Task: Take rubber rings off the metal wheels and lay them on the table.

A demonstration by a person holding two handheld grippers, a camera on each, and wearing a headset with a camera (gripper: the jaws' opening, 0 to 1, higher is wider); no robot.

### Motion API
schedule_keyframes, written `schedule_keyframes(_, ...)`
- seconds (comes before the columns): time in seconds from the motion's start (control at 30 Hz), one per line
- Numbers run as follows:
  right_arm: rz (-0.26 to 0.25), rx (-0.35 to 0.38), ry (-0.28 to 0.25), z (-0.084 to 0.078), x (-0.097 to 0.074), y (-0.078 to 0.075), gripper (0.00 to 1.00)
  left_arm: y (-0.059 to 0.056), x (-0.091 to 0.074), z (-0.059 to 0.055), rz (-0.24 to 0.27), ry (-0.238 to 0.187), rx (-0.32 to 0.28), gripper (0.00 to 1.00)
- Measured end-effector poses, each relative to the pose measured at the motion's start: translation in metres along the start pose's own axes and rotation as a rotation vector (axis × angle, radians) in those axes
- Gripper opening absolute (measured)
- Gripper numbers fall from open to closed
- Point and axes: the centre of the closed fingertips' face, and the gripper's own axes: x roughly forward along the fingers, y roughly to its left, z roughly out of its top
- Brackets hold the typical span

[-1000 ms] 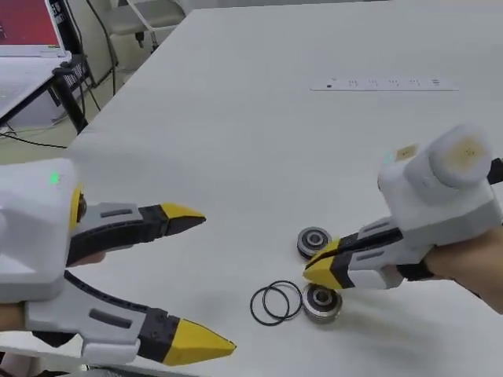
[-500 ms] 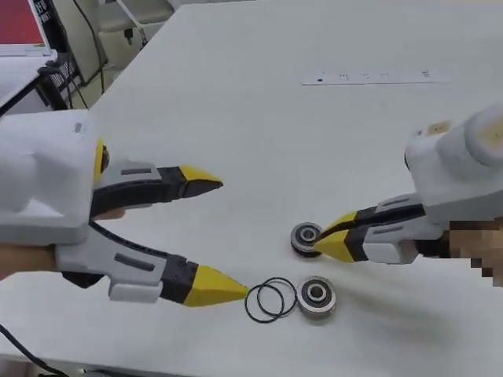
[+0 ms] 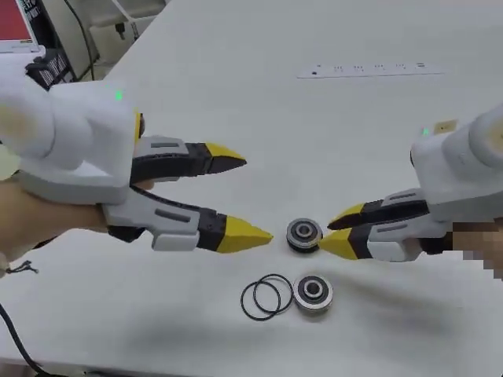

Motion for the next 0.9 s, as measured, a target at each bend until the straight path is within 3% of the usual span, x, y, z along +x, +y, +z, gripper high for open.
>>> schedule_keyframes(0.27,0.004,0.011,-0.027,0.005,0.005,-0.003,0.2,0.005,0.023,-0.01,0.023,-0.003,-0.034,0.43)
schedule_keyframes(0.6,0.013,-0.021,-0.013,0.002,0.011,-0.004,0.23,0.0,0.053,-0.026,0.005,0.049,-0.028,0.35)
schedule_keyframes(0.8,0.012,-0.042,-0.001,-0.003,0.013,-0.006,0.23,0.002,0.067,-0.043,0.015,0.083,-0.051,0.22)
schedule_keyframes(0.9,0.007,-0.049,0.005,-0.004,0.013,-0.007,0.23,-0.001,0.069,-0.046,0.005,0.09,-0.066,0.11)
